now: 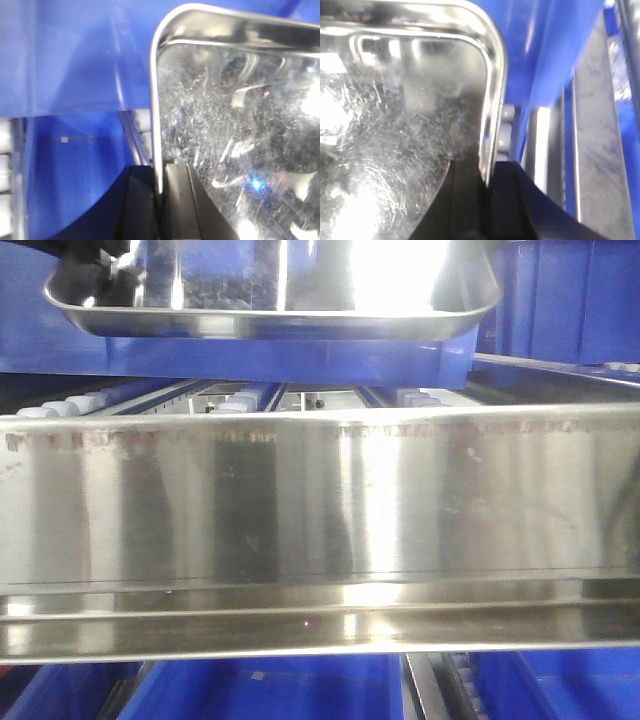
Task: Stack silver trays without gaps
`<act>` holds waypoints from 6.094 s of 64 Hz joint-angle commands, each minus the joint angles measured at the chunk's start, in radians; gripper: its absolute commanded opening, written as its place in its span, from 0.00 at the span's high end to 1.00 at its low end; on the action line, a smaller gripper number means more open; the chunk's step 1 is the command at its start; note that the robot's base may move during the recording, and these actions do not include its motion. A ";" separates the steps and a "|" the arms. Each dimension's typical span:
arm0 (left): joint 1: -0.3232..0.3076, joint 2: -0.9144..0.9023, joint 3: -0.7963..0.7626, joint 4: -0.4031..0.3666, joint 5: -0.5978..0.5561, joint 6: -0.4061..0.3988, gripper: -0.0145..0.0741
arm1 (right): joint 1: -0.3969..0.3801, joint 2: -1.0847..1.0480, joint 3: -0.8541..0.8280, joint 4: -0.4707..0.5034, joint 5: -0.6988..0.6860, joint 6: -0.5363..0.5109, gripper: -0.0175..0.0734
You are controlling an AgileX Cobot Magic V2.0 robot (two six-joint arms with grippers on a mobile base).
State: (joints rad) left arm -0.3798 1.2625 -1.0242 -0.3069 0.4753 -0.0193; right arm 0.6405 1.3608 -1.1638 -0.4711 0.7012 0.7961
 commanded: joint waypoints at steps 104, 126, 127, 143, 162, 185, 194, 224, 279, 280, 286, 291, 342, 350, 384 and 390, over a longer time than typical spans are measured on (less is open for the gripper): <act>-0.281 -0.022 -0.094 0.695 -0.152 -0.651 0.86 | 0.054 -0.010 -0.083 -0.145 -0.015 0.121 0.89; -0.281 -0.022 -0.094 0.695 -0.152 -0.651 0.86 | 0.054 -0.010 -0.083 -0.145 -0.028 0.121 0.89; -0.281 -0.022 -0.094 0.695 -0.152 -0.651 0.86 | 0.054 -0.010 -0.083 -0.145 -0.030 0.121 0.89; -0.281 -0.022 -0.094 0.695 -0.152 -0.651 0.86 | 0.054 -0.010 -0.083 -0.145 -0.030 0.121 0.89; -0.281 -0.022 -0.094 0.695 -0.152 -0.651 0.86 | 0.054 -0.010 -0.083 -0.145 -0.030 0.121 0.89; -0.281 -0.022 -0.094 0.695 -0.152 -0.651 0.86 | 0.054 -0.010 -0.083 -0.145 -0.032 0.121 0.89; -0.281 -0.022 -0.094 0.695 -0.152 -0.651 0.86 | 0.054 -0.010 -0.083 -0.145 -0.032 0.121 0.89; -0.281 -0.022 -0.094 0.695 -0.152 -0.651 0.86 | 0.054 -0.010 -0.083 -0.145 -0.034 0.121 0.89; -0.281 -0.022 -0.094 0.695 -0.152 -0.651 0.86 | 0.054 -0.010 -0.083 -0.145 -0.036 0.121 0.89; -0.281 -0.022 -0.094 0.695 -0.152 -0.651 0.86 | 0.054 -0.010 -0.083 -0.145 -0.036 0.121 0.89; -0.281 -0.022 -0.094 0.695 -0.152 -0.651 0.86 | 0.054 -0.010 -0.083 -0.145 -0.036 0.121 0.89; -0.281 -0.022 -0.094 0.695 -0.152 -0.651 0.86 | 0.054 -0.010 -0.083 -0.145 -0.036 0.121 0.89; -0.281 -0.022 -0.094 0.695 -0.154 -0.651 0.86 | 0.054 -0.008 -0.083 -0.145 -0.191 0.121 0.89; -0.281 -0.022 -0.094 0.695 -0.154 -0.651 0.86 | 0.054 -0.008 -0.083 -0.145 -0.233 0.121 0.89; -0.281 -0.022 -0.094 0.695 -0.154 -0.651 0.86 | 0.054 -0.008 -0.083 -0.145 -0.319 0.121 0.89; -0.281 -0.022 -0.094 0.695 -0.154 -0.651 0.86 | 0.054 -0.008 -0.083 -0.145 -0.319 0.121 0.89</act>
State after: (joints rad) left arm -0.6356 1.2517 -1.1028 0.4131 0.4942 -0.6740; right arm 0.6796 1.3507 -1.2339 -0.6347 0.8242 0.9261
